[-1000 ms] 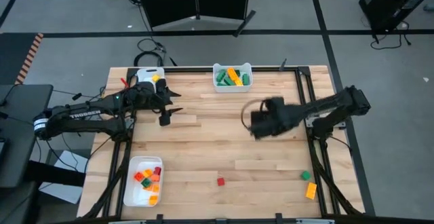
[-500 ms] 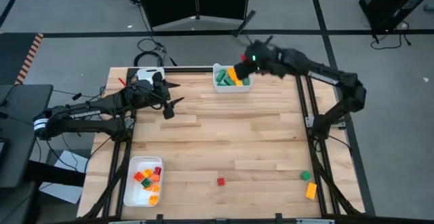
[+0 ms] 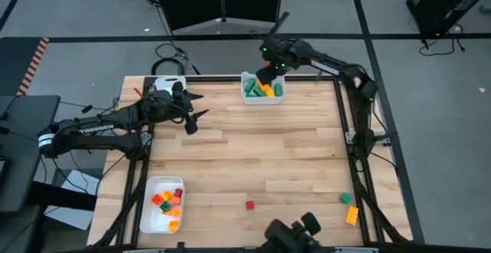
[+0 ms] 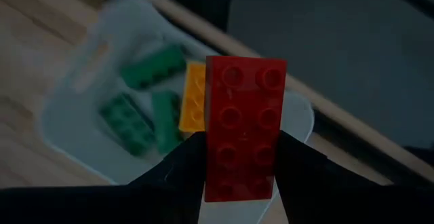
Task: Sort blocks by size
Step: Put the red 8 stud game piece into the top right white bin
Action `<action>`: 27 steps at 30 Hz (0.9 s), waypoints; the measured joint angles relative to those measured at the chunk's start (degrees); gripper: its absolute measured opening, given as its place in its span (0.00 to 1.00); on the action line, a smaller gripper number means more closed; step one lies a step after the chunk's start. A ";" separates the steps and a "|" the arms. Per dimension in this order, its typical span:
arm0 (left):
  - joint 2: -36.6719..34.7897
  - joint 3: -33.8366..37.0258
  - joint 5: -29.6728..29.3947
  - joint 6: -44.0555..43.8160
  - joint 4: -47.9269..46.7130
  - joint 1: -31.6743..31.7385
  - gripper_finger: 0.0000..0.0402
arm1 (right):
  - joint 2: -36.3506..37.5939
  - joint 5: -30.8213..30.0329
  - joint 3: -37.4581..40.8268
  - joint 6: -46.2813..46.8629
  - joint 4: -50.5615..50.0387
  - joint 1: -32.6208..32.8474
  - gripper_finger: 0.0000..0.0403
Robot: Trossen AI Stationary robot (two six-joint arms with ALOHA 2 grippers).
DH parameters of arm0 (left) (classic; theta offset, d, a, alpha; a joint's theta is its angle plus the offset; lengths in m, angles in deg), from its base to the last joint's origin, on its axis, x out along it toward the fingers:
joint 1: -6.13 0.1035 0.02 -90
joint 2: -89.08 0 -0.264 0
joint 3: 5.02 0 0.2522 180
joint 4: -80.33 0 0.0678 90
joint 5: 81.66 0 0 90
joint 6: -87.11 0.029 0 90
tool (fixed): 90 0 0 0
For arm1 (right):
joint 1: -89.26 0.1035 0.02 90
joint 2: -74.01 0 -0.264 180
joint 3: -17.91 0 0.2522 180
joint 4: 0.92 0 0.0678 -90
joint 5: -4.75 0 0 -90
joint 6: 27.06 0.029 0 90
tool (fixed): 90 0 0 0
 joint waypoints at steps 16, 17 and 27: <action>0.00 0.00 0.00 -1.76 -0.48 0.00 0.68 | -14.79 4.44 -5.03 -1.36 -8.31 -3.13 0.40; 0.00 0.00 0.00 -1.77 -0.48 0.00 0.68 | -15.15 4.41 -5.03 -1.33 -8.25 -3.04 0.41; 0.00 0.00 0.00 -1.84 -0.46 0.00 0.68 | -15.54 4.09 -5.03 -1.43 -8.16 -2.23 0.51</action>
